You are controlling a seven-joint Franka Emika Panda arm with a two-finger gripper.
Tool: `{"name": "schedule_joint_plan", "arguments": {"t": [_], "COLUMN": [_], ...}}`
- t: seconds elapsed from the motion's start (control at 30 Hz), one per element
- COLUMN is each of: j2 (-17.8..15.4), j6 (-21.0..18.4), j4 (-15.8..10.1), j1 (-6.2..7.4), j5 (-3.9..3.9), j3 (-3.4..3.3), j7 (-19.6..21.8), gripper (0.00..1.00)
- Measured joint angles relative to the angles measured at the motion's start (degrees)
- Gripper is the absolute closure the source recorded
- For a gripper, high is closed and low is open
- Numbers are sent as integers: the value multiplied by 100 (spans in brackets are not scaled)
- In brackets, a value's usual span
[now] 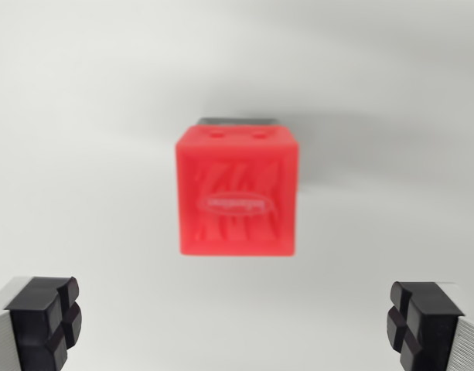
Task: Destack cube
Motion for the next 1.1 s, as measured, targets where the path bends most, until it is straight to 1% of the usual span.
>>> {"name": "schedule_joint_plan", "arguments": {"t": [0.1, 0.27, 0.67, 1.1], "j2": [89, 318, 783, 1113], "j6": [103, 348, 822, 1113], "j4": [-5, -29, -39, -4], "j1": [26, 26, 53, 90], "j5": [0, -1, -9, -9], "j3": [-2, -32, -62, -101], "j7": [4, 4, 5, 5], "gripper": [0, 0, 0, 0]}}
